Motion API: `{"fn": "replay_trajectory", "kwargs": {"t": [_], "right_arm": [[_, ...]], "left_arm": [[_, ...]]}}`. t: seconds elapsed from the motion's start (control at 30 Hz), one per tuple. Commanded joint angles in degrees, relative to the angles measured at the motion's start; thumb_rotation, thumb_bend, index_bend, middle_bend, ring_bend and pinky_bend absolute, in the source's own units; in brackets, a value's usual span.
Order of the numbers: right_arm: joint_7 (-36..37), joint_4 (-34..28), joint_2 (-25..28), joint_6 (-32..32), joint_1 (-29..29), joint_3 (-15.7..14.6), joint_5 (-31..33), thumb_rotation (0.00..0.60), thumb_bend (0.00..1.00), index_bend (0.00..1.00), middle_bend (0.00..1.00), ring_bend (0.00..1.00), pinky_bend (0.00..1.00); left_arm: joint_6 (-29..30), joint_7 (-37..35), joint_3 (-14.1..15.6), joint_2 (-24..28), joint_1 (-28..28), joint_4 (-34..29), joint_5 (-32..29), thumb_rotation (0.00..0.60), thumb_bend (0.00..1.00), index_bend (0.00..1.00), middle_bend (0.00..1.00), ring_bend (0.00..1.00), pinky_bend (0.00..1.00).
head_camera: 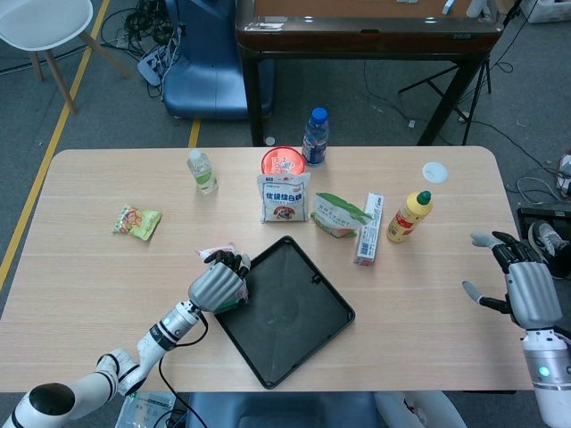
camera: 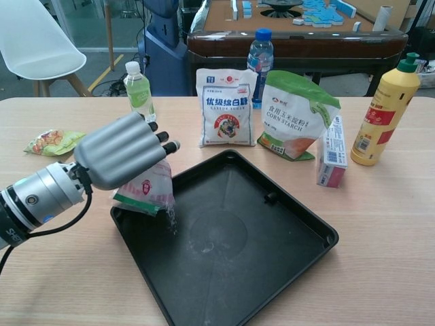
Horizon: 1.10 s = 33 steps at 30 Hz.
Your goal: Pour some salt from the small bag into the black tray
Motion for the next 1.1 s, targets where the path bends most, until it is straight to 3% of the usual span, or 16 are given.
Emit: {"fn": "replay_trajectory", "kwargs": {"t": [0.03, 0.23, 0.53, 0.7, 1.1], "right_arm": [[0.0, 0.1, -0.1, 0.0, 0.0, 0.0, 0.1, 0.6, 0.21, 0.23, 0.31, 0.16, 0.2], [0.2, 0.2, 0.0, -0.1, 0.1, 0.1, 0.2, 0.6, 0.21, 0.23, 0.31, 0.16, 0.2], [0.2, 0.2, -0.1, -0.1, 0.0, 0.2, 0.3, 0.6, 0.21, 0.23, 0.31, 0.16, 0.2], [0.2, 0.2, -0.1, 0.0, 0.0, 0.2, 0.3, 0.6, 0.21, 0.23, 0.31, 0.16, 0.2], [0.1, 0.1, 0.0, -0.2, 0.1, 0.3, 0.6, 0.6, 0.21, 0.23, 0.31, 0.16, 0.2]], "left_arm": [[0.3, 0.2, 0.0, 0.0, 0.0, 0.3, 0.2, 0.6, 0.18, 0.32, 0.56, 0.51, 0.65], [-0.8, -4.1, -0.9, 0.3, 0.4, -1.6, -1.5, 0.6, 0.18, 0.3, 0.56, 0.51, 0.65], [-3.8, -17.0, -4.5, 1.9, 0.3, -7.2, -6.4, 0.6, 0.18, 0.3, 0.56, 0.51, 0.65], [-8.4, -23.1, -7.0, 3.5, 1.0, -13.3, -11.7, 0.6, 0.18, 0.3, 0.56, 0.51, 0.65], [-19.4, -29.8, -13.9, 8.9, 1.1, -25.2, -25.5, 0.6, 0.18, 0.3, 0.55, 0.51, 0.65]]}}
